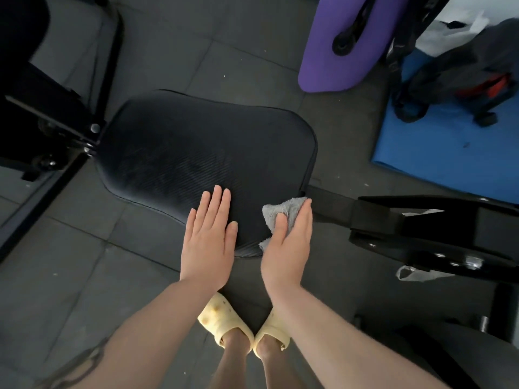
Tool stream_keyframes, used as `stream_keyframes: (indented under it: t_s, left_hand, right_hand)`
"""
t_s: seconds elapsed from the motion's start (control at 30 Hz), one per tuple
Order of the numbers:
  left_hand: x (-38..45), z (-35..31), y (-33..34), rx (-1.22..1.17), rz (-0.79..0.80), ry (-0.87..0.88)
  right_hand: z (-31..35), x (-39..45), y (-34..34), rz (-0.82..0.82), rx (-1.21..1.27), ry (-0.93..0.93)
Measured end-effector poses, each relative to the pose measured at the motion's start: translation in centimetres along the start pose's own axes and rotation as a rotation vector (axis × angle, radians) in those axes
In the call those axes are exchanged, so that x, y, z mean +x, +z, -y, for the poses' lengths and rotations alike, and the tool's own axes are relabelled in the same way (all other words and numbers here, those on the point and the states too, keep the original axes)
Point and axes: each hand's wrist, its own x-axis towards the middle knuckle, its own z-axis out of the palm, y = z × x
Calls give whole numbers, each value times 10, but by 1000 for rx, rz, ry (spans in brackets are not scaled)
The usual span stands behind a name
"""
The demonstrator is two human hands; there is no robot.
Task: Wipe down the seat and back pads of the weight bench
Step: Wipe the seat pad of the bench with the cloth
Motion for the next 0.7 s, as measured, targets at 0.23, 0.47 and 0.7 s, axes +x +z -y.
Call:
stream_keyframes:
  t_s: [0.23,0.47,0.7]
  left_hand:
    - [0,0,4,-10,-2,-11]
    - [1,-1,-14,-63,63,-8]
    - [2,25,-31,-21,114,121]
  right_hand:
    - [14,30,5,-91,35,64]
    - [9,22,-9,-24,-20,46]
    - [12,21,4,-66,-58,20]
